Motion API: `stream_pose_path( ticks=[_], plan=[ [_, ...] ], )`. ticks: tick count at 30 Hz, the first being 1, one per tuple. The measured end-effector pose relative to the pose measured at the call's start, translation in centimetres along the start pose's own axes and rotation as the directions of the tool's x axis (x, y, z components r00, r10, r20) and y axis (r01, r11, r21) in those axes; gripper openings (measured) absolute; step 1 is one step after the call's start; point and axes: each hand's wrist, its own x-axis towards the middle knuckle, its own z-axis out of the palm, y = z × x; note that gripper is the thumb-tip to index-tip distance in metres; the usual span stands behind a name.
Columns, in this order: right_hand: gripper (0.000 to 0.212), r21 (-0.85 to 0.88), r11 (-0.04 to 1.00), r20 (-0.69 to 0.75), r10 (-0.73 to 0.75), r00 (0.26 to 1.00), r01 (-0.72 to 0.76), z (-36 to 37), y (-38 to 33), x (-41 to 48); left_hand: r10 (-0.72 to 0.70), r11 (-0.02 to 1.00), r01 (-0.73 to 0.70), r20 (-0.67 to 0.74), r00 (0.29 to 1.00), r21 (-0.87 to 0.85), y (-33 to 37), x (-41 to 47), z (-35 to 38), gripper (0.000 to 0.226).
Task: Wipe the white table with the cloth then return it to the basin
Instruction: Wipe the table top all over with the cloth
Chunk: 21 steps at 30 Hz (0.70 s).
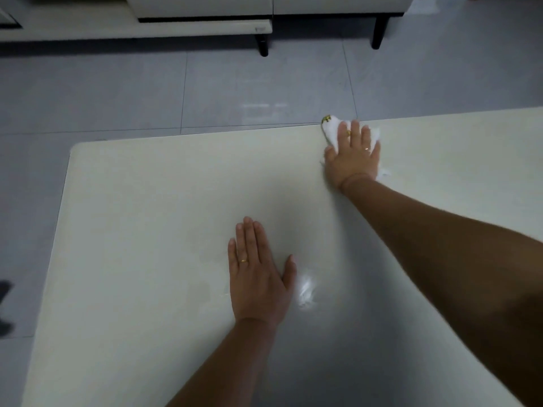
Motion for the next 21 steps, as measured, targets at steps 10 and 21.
stream_pose_path(
  ticks=[10, 21],
  plan=[
    [0.056, -0.084, 0.875, -0.003, -0.478, 0.878, 0.476, -0.7, 3.8, 0.3, -0.010, 0.999, 0.010, 0.000, 1.000, 0.033, -0.1, 0.0, 0.1, 0.080],
    [0.059, -0.037, 0.949, -0.018, -0.314, 0.949, 0.313, 1.3, 2.1, -5.2, -0.044, 0.991, 0.044, 0.003, 0.999, -0.130, 8.4, -5.9, 1.1, 0.068]
  ],
)
